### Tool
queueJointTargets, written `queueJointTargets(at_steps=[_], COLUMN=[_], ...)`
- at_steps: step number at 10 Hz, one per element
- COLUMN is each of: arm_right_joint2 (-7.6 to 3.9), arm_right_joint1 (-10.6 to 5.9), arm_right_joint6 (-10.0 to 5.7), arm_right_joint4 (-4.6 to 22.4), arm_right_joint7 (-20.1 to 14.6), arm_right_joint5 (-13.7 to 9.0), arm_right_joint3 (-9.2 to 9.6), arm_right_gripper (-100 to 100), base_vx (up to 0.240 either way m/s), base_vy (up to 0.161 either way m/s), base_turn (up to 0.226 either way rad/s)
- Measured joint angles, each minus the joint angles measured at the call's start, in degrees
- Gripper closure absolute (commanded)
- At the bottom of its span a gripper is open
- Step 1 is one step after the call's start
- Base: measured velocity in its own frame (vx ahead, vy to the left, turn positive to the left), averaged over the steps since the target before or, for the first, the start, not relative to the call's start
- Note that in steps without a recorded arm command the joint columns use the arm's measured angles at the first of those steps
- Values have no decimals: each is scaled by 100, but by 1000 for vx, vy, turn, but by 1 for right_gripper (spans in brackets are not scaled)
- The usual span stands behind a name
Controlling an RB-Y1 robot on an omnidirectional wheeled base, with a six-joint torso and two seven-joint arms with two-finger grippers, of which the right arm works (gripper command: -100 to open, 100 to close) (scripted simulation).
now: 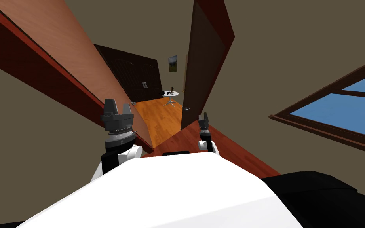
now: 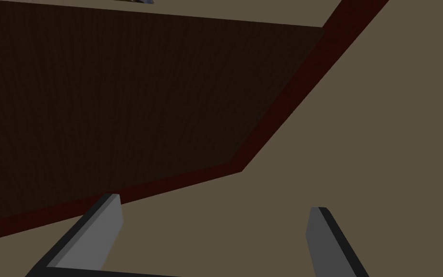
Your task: Push the door open
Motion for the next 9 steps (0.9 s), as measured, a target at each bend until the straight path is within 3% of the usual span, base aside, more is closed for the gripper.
queueJointTargets(at_steps=[2,9], arm_right_joint2=[-52,-165], arm_right_joint1=[-110,-676], arm_right_joint6=[-72,-356], arm_right_joint4=[280,1654], arm_right_joint7=[-48,-191], arm_right_joint5=[22,206], arm_right_joint3=[5,133], arm_right_gripper=[-100,-100], base_vx=[56,85], base_vy=[-59,-82], base_turn=[20,52])
